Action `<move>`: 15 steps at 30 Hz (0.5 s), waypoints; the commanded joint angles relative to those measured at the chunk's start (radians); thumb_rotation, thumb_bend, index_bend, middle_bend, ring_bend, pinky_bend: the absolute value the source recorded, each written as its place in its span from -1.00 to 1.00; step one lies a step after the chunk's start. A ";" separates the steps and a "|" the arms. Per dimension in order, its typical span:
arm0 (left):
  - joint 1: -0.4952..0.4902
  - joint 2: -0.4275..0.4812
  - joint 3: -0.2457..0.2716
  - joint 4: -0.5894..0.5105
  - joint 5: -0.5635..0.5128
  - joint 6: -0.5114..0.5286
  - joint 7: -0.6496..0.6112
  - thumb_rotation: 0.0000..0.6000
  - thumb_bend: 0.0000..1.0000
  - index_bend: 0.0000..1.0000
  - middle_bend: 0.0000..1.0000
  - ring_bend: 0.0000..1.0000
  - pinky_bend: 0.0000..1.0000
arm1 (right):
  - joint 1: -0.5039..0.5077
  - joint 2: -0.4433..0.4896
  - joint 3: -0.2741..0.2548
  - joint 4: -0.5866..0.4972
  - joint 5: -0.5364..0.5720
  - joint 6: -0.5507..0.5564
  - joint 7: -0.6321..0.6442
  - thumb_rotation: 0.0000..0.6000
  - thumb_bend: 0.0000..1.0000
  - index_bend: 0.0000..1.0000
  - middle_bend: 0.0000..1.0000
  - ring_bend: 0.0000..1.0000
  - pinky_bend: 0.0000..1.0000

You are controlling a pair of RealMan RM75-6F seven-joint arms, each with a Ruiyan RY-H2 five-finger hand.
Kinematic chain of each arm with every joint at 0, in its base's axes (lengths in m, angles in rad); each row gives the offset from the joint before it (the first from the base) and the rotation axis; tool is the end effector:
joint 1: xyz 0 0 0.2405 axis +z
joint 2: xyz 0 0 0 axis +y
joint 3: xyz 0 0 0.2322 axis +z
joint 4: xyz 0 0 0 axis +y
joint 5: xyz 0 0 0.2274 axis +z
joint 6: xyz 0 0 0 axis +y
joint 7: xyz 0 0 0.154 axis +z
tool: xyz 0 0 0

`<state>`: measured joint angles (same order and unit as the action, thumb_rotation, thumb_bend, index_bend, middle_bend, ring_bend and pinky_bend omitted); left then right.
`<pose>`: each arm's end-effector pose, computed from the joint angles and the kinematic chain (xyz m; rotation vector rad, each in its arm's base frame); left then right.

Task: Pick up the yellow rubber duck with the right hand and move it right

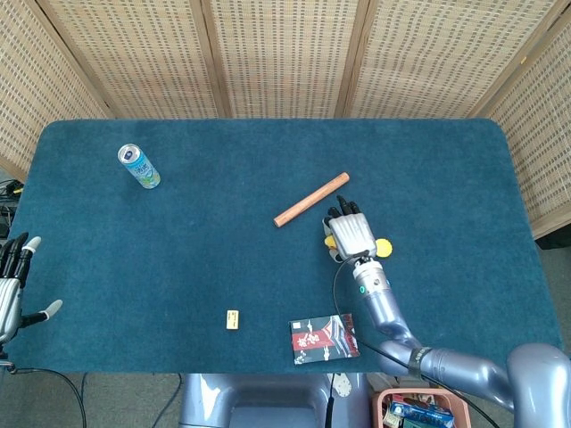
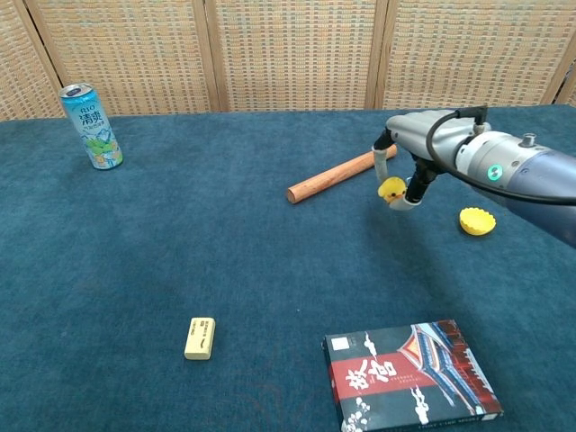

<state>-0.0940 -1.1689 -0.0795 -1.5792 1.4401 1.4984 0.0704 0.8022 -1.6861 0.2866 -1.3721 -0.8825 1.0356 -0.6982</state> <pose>-0.3012 0.1999 0.1305 -1.3288 -0.8550 -0.8707 -0.1115 -0.3717 -0.0439 1.7250 -0.8117 0.7729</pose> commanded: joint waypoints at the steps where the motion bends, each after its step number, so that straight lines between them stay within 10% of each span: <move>1: 0.000 -0.001 0.001 -0.002 0.001 0.000 0.005 1.00 -0.77 -1.00 -1.00 -1.00 -1.00 | -0.020 0.033 -0.007 -0.007 0.017 0.011 -0.001 1.00 -0.56 0.04 -0.52 -1.00 -0.71; 15: 0.002 -0.003 0.002 -0.015 0.005 0.009 0.031 1.00 -0.77 -1.00 -1.00 -1.00 -1.00 | -0.103 0.077 -0.071 0.054 0.034 -0.026 0.131 1.00 -0.56 0.04 -0.52 -1.00 -0.71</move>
<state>-0.0919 -1.1716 -0.0775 -1.5932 1.4445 1.5069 0.1005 0.7036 -1.6092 0.2201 -1.3229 -0.8470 1.0136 -0.5735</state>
